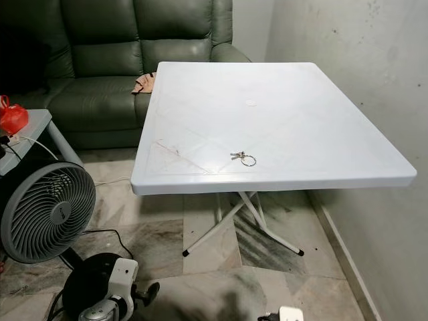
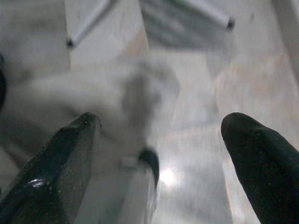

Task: Hang keys on a hook

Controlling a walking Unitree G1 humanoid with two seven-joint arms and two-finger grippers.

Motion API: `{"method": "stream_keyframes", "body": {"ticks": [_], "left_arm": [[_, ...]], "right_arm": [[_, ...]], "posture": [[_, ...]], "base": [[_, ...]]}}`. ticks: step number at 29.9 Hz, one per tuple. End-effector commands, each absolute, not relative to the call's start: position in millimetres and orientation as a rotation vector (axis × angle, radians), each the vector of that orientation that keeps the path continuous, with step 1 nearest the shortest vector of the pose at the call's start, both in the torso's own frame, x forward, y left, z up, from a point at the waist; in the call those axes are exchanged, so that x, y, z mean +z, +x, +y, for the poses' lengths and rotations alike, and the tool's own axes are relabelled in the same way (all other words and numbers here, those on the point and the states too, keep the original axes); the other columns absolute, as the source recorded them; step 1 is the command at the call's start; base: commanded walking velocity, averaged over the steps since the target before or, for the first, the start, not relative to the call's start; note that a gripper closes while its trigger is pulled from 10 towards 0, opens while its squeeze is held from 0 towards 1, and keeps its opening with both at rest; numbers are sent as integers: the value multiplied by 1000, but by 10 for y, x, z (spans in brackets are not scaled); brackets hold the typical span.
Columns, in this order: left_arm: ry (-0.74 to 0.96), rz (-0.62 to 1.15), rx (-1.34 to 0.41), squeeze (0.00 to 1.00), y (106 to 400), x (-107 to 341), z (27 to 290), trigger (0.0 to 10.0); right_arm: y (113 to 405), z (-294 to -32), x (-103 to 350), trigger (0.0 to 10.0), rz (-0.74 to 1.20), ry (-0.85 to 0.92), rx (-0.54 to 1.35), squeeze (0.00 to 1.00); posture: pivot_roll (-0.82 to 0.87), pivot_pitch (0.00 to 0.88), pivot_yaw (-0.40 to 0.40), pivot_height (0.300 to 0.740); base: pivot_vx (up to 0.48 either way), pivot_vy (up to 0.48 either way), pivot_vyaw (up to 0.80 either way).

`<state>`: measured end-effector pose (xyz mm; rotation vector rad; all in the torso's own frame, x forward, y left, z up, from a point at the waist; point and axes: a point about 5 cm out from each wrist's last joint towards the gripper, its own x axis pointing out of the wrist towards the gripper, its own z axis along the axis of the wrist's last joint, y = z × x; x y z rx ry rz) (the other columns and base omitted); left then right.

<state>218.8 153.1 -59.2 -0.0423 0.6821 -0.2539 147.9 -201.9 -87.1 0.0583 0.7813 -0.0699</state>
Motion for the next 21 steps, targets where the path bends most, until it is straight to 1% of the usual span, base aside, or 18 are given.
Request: {"method": "stream_keyframes", "body": {"ticks": [1,3,5,6,7,12,18,19,21], "left_arm": [[-37,598,-281,0,2315,-483,1527,10000],[-44,563,-287,0,2351,-444,1523,10000],[-66,501,-293,0,2429,-364,1511,10000],[-80,448,-298,0,2505,-288,1498,10000],[-80,448,-298,0,2505,-288,1498,10000],[-126,274,-306,0,2741,-15,1447,10000],[-144,115,-283,0,2929,272,1392,10000],[-144,115,-283,0,2929,272,1392,10000],[-162,26,-286,0,2983,438,1371,10000]], "right_arm": [[1652,-2042,-749,10000,655,73,-58,0],[1706,-2059,-701,10000,608,82,-57,0],[1817,-2080,-593,10000,508,82,-51,0],[1906,-2085,-498,10000,424,84,-49,0],[1906,-2085,-498,10000,424,84,-49,0],[2096,-2015,-247,10000,217,108,-32,0],[2231,-1950,20,10000,49,120,-21,0],[2231,-1950,20,10000,49,120,-21,0],[2275,-1924,178,10000,-27,121,-19,0]], "posture": [[-56,0,29,740],[-56,0,29,740],[-54,0,31,740],[-52,0,31,740],[-52,0,31,740],[-48,0,33,740],[-49,0,36,740],[-49,0,36,740],[-48,0,39,740]], "base": [[0,0,0],[0,0,0],[0,0,0],[0,0,0],[0,0,0],[0,0,0],[0,0,0],[0,0,0],[0,0,0]]}}
